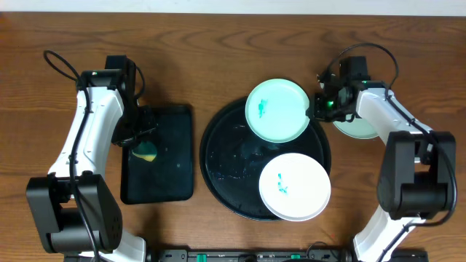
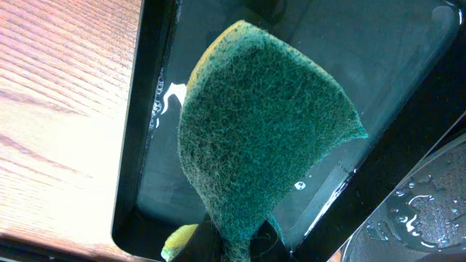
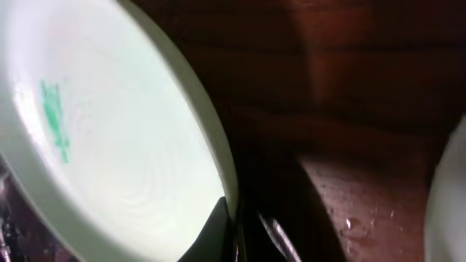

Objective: Clean dirty plates on tray and stack at the side
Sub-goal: 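Return the right gripper and grip the next mint plate's rim, then carry the sponge with the left gripper to the held mint plate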

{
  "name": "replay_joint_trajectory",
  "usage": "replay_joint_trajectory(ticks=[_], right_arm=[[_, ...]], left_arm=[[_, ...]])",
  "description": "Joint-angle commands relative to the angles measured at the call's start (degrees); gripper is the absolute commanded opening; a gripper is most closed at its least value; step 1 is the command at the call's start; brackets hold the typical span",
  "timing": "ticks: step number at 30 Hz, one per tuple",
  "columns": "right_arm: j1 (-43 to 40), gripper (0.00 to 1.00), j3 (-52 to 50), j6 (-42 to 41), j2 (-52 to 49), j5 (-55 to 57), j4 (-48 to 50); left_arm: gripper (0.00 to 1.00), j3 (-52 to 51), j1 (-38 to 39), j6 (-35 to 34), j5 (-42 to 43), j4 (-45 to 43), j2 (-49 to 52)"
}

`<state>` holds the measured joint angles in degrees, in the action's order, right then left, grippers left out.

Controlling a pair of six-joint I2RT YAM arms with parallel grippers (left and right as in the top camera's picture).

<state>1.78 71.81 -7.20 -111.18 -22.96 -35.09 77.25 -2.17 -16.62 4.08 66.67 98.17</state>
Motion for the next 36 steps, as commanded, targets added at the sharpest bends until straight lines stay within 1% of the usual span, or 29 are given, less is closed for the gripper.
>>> replay_joint_trajectory(ticks=[1, 4, 7, 11, 16, 20, 24, 27, 31, 36], right_arm=[[2.5, 0.01, -0.2, 1.8, 7.0, -1.8, -0.3], [4.8, 0.01, -0.2, 2.6, 10.2, -1.5, -0.7], [7.2, 0.01, -0.2, 2.6, 11.2, -1.3, -0.7], [10.2, 0.01, -0.3, 2.2, 10.0, 0.8, -2.3], [12.6, 0.01, -0.3, -1.5, 6.6, 2.6, -5.5], [13.3, 0.01, -0.3, -5.1, 3.9, 3.0, -6.0], [13.3, 0.01, -0.3, -10.6, 1.5, 5.0, -6.7], [13.3, 0.01, -0.3, -12.7, 0.0, 5.6, -6.9], [13.3, 0.01, -0.3, -12.9, -2.1, 5.6, -6.9], [13.3, 0.01, -0.3, -12.7, -3.0, 5.6, -6.5]], left_arm=[[0.07, -0.6, -0.2, 0.5, -0.9, 0.2, 0.5], [0.07, -0.5, -0.2, 0.5, -0.9, 0.0, 0.5], [0.07, -0.5, -0.2, 0.5, -0.9, -0.1, 0.5], [0.07, -0.5, -0.1, 1.5, -0.9, -0.2, 0.5], [0.07, -0.5, -0.1, 1.6, -0.9, -0.5, 0.5], [0.07, -0.5, -0.1, 1.6, -0.9, -1.0, 0.5], [0.07, -0.5, -0.1, 1.6, -0.9, -1.0, 0.5], [0.07, -0.6, -0.1, 1.6, -0.9, -1.3, 0.5], [0.07, -0.6, 0.0, 2.7, -0.9, -2.1, 0.5], [0.08, -2.1, 1.0, 3.3, -0.9, -5.3, 1.0]])
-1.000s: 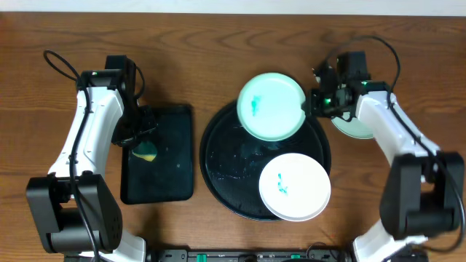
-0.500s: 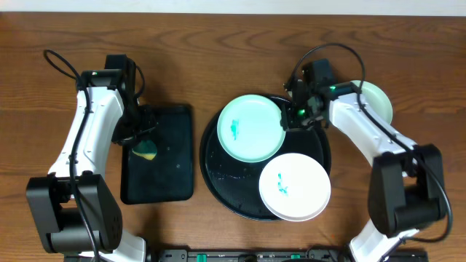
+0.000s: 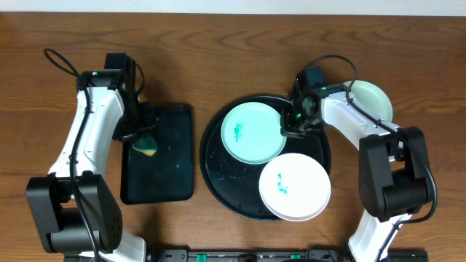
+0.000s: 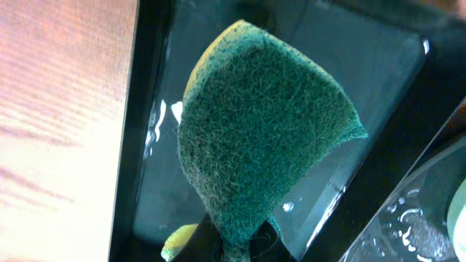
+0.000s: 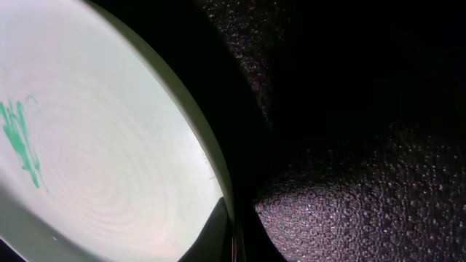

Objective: Clean dirty plates on tray and stack at the side
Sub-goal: 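Carry the sponge with the left gripper to the held mint plate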

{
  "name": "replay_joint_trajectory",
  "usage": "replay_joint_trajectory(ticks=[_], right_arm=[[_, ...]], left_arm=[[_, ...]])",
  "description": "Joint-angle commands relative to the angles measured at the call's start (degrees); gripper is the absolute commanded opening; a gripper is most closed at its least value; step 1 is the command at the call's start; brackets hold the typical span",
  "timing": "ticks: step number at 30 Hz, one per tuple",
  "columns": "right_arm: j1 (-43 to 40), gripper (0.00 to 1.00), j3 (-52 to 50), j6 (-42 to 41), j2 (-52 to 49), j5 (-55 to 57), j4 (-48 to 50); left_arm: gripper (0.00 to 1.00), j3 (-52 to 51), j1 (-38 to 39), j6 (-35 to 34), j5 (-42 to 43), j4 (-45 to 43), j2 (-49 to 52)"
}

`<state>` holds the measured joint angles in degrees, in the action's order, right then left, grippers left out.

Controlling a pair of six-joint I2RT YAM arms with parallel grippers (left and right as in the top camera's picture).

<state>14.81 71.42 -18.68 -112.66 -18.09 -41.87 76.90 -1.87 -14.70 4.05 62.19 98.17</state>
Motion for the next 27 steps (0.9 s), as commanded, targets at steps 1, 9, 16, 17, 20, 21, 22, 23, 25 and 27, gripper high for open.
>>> replay_joint_trajectory(ticks=[1, 9, 16, 17, 20, 21, 22, 23, 25, 27], right_arm=[[0.3, 0.01, 0.1, -1.0, -1.5, 0.7, 0.4], [0.3, 0.01, 0.1, -1.0, -1.5, 0.6, 0.4], [0.3, 0.01, 0.1, 0.5, -1.5, -0.6, 0.5], [0.3, 0.01, 0.1, 0.5, -1.5, -0.6, 0.5], [0.3, 0.01, 0.1, 0.5, -1.5, -0.6, 0.5], [0.3, 0.01, 0.1, 0.5, -1.5, -0.6, 0.5], [0.3, 0.01, 0.1, 0.5, -1.5, -0.6, 0.5], [0.3, 0.01, 0.1, 0.5, -1.5, -0.7, 0.5], [0.3, 0.01, 0.1, 0.5, -1.5, -0.6, 0.5], [0.3, 0.01, 0.1, 0.5, -1.5, -0.7, 0.5]], left_arm=[[0.07, -2.4, 0.8, 1.4, -0.9, -1.6, 1.1], [0.07, -10.0, 1.1, 1.3, 0.0, -8.4, 2.8], [0.07, -15.2, 1.1, 1.4, 0.7, -14.8, 6.1], [0.07, -15.6, 1.1, 1.4, 1.2, -15.4, 6.4], [0.07, -16.4, 1.1, 1.3, 2.0, -16.7, 7.8], [0.07, -16.4, 1.1, 1.4, 2.1, -16.8, 8.3], [0.07, -16.4, 1.1, 1.4, 2.3, -16.8, 8.8], [0.07, -16.4, 1.1, 1.4, 2.4, -16.9, 9.1], [0.07, -16.4, 1.1, 1.4, 2.9, -17.0, 9.3], [0.07, -16.3, 1.1, 1.4, 3.4, -17.2, 9.0]])
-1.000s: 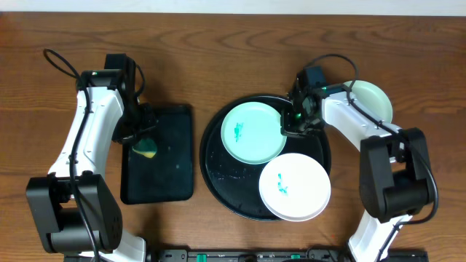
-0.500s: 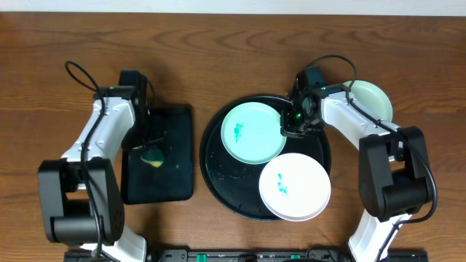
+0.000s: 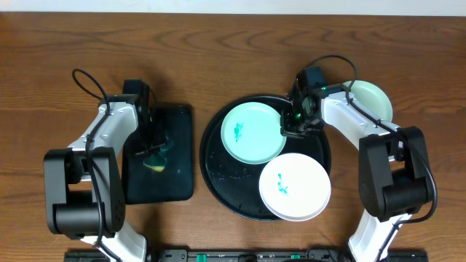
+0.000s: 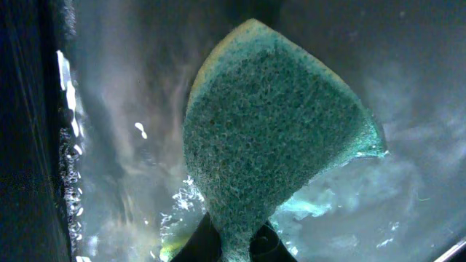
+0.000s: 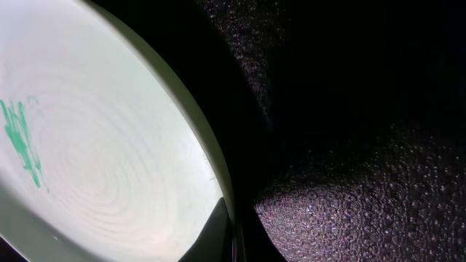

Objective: Clean dirty plates on tray and stack at the side
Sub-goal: 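Carry the sponge with the left gripper to the held mint plate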

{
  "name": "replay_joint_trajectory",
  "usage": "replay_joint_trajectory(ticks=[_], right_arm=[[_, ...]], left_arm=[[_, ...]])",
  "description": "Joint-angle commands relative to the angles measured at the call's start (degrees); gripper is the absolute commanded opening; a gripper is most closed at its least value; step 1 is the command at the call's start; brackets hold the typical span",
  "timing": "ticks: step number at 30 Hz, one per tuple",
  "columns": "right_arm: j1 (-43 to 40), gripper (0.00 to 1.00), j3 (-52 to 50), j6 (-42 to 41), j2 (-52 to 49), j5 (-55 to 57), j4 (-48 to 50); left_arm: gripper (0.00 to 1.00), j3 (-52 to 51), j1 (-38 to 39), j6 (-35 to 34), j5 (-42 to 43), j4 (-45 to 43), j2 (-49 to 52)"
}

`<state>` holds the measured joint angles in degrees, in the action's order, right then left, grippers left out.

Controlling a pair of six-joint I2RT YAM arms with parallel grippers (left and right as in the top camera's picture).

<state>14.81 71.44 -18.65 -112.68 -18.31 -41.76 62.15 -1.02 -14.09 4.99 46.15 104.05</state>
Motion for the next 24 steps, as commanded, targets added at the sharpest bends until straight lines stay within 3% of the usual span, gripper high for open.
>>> replay_joint_trajectory(ticks=[1, 6, 17, 24], right_arm=[[0.3, 0.01, 0.1, 0.5, -1.4, -0.4, 0.3], [0.3, 0.01, 0.1, 1.2, -1.4, -0.6, 0.3], [0.4, 0.01, 0.1, 3.1, -1.4, -0.6, 0.3], [1.8, 0.01, 0.1, 4.9, -1.4, -0.3, 0.0]], left_arm=[[0.08, -1.6, 0.2, 1.0, 2.5, -1.2, 2.9], [0.07, -1.5, 0.2, 1.0, 3.2, -0.8, -0.9], [0.07, -1.5, 0.6, 1.8, 16.0, -0.5, -14.3], [0.07, -1.5, 7.0, 3.3, 17.1, -0.4, -15.3]])
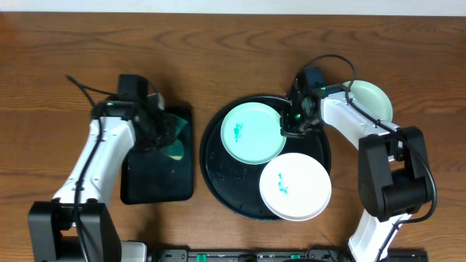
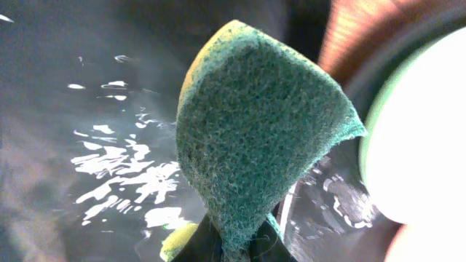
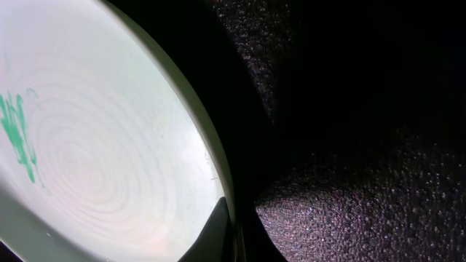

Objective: Clean dirty plates on tray and stack at the side
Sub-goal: 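Carry the sponge with the left gripper to the held mint plate, then scrub the mint plate surface with the sponge in the left gripper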

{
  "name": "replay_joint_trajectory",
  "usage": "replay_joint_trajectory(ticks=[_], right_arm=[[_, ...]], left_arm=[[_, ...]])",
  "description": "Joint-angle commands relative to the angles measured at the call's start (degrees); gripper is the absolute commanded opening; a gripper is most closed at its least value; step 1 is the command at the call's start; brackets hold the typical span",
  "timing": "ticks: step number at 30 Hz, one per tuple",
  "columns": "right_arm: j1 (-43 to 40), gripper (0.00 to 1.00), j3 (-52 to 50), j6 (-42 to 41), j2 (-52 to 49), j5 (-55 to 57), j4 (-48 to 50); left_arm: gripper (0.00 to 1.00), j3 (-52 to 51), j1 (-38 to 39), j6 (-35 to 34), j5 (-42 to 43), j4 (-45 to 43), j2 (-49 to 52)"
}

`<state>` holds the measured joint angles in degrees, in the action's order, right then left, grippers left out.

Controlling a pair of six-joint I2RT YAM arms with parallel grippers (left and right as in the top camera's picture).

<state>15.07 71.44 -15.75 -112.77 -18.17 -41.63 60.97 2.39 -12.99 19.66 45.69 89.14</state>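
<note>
A mint-green plate (image 1: 253,132) with a green smear (image 1: 237,131) lies at the back of the round black tray (image 1: 218,171). My right gripper (image 1: 290,125) is shut on that plate's right rim; the wrist view shows the plate (image 3: 95,145) pinched between the right gripper (image 3: 237,233) jaws. A white plate (image 1: 295,187) with a teal smear lies at the tray's front right. My left gripper (image 1: 164,135) is shut on a green-and-yellow sponge (image 1: 175,145), held over the right edge of the rectangular tray. In the left wrist view the sponge (image 2: 255,138) fills the middle above the left gripper (image 2: 233,244).
A black rectangular tray (image 1: 156,182) holding water (image 2: 109,160) lies left of the round tray. A pale green plate (image 1: 373,98) rests on the wood at the back right, behind my right arm. The mint plate's edge (image 2: 415,131) shows right of the sponge.
My left gripper has moved with the sponge from low in the rectangular tray's water to the tray's right edge, close to the round tray. The right gripper and mint plate have not moved.
First my right gripper held the mint plate at the round tray's back right edge while the left held the sponge over the rectangular tray. Then the plate lay further left on the round tray. The sponge was down in the water, and is now at the tray's right edge.
</note>
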Motion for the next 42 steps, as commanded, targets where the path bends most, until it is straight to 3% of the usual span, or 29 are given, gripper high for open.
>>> replay_joint_trajectory(ticks=[1, 7, 14, 25, 36, 42], right_arm=[[1.9, 0.01, 0.1, 2.3, -1.4, -0.4, -0.3], [3.4, 0.01, 0.1, 3.2, -1.4, 0.7, -1.8], [5.4, 0.01, 0.1, 3.2, -1.4, 1.9, -3.0], [6.0, 0.01, 0.1, 3.1, -1.4, 1.9, -3.0], [6.0, 0.01, 0.1, 3.1, -1.4, 1.9, -2.6], [6.0, 0.01, 0.1, 3.1, -1.4, 1.9, -2.6]], left_arm=[[0.07, -0.3, 5.1, 2.6, 2.4, -0.2, -0.4], [0.07, -0.3, 13.1, 1.4, 2.4, -3.9, -0.3], [0.07, -0.3, 19.6, -4.7, 0.3, -10.7, 1.7], [0.07, -0.3, 23.1, -13.6, 0.3, -19.7, 17.5], [0.07, -0.3, 27.3, -20.4, 18.9, -27.6, 23.2], [0.07, -0.3, 32.7, -23.2, 19.8, -31.0, 25.8]])
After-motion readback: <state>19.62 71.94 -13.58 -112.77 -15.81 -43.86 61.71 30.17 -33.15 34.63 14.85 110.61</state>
